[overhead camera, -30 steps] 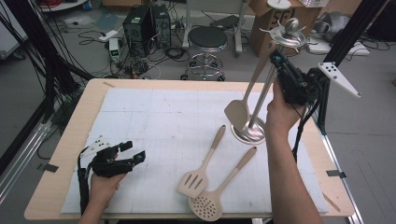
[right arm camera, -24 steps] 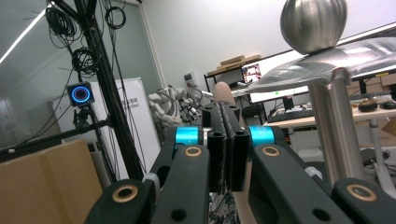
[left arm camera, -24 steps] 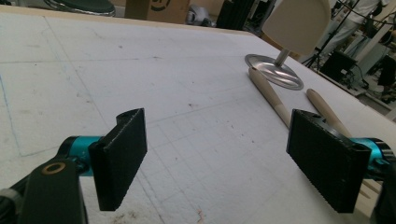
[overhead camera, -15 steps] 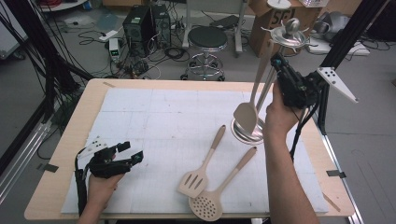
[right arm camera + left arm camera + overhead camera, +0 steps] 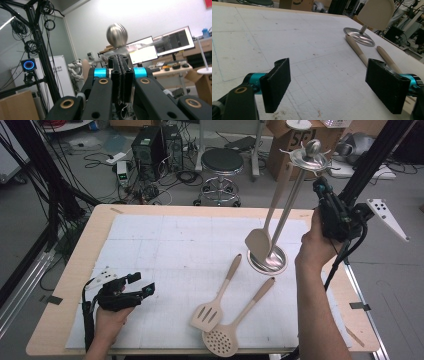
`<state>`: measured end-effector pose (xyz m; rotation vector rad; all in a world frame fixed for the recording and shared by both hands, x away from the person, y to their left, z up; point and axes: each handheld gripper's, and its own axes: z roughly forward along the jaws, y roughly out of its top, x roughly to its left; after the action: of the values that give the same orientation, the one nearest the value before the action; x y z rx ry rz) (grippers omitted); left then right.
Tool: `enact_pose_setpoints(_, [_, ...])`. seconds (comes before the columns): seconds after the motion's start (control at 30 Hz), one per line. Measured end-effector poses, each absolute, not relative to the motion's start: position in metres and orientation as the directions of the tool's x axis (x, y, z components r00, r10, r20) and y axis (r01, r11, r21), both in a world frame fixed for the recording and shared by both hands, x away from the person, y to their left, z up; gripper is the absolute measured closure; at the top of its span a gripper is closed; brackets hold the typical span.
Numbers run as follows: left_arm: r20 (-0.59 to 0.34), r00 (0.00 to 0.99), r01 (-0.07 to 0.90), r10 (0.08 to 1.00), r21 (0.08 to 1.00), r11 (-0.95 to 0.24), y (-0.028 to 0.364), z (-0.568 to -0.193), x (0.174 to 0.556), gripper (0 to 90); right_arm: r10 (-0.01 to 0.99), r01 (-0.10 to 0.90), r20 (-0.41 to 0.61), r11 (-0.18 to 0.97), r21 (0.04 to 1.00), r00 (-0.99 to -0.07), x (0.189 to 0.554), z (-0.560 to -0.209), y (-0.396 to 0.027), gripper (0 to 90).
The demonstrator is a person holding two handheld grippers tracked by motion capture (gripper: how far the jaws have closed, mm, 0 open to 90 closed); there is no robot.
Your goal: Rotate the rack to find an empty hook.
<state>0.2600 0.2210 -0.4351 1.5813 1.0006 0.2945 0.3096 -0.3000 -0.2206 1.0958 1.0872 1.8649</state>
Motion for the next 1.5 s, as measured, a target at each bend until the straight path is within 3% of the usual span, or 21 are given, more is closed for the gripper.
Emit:
enact_pose_setpoints(0.3, [-0.331,0.601,0.433,0.728,0.900,0.051,0.220,-0.435,0.260,20.8,0.884,-0.170,0.242,-0.331,0.928,-0.400,0.305,-0.215,-0.283,90.0])
enact_pose_setpoints(1.03, [-0.335,0.595,0.430,0.731,0.901,0.063,0.223,-0.435,0.259,20.9,0.881,-0.102,0.256,-0.319,0.942,-0.397,0.331,-0.210,-0.255,90.0])
enact_pose_setpoints(1.5, [-0.328,0.600,0.429,0.730,0.902,0.053,0.222,-0.434,0.259,20.9,0.877,-0.102,0.311,-0.370,0.924,-0.366,0.323,-0.228,-0.282,90.0])
